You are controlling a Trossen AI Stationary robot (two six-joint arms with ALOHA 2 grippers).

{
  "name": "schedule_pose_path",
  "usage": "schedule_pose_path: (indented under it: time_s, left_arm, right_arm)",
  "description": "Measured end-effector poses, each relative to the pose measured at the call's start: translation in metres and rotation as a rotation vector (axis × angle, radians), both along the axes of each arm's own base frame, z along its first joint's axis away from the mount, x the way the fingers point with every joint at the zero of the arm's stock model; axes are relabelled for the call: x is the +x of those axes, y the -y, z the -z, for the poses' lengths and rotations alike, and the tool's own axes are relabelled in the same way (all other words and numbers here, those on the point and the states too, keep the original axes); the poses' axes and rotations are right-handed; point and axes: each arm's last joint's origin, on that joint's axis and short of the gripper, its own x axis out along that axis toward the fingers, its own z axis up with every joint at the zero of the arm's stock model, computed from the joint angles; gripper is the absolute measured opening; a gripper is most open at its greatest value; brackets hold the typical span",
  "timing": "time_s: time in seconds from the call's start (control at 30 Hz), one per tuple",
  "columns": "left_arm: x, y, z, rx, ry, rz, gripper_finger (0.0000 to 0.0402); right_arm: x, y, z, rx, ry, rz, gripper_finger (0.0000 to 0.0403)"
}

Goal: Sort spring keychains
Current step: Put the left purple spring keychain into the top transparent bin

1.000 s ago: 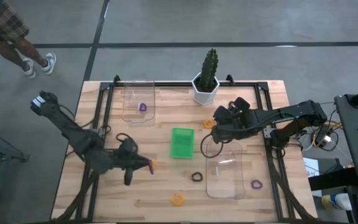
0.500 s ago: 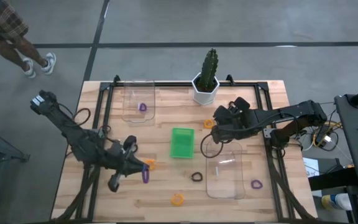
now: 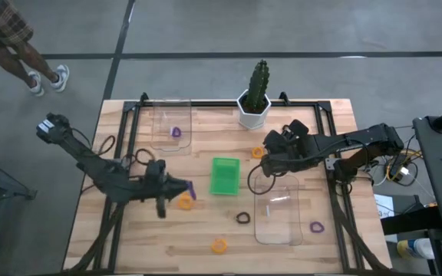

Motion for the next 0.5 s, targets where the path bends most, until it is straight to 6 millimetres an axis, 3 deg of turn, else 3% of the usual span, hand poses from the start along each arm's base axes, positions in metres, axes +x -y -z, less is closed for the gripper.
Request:
schedule_pose_path:
  time_s: [0.17, 0.5]
  left_arm:
    - [0.010, -0.020, 0.021, -0.183, -0.118, -0.148, 0.0007]
    - [0.022, -0.069, 0.042, -0.158, -0.332, -0.319, 0.0007]
  right_arm:
    - [0.000, 0.000, 0.000, 0.000, 0.001, 0.000, 0.0129]
    - [0.001, 0.000, 0.000, 0.003, 0.015, 0.000, 0.0122]
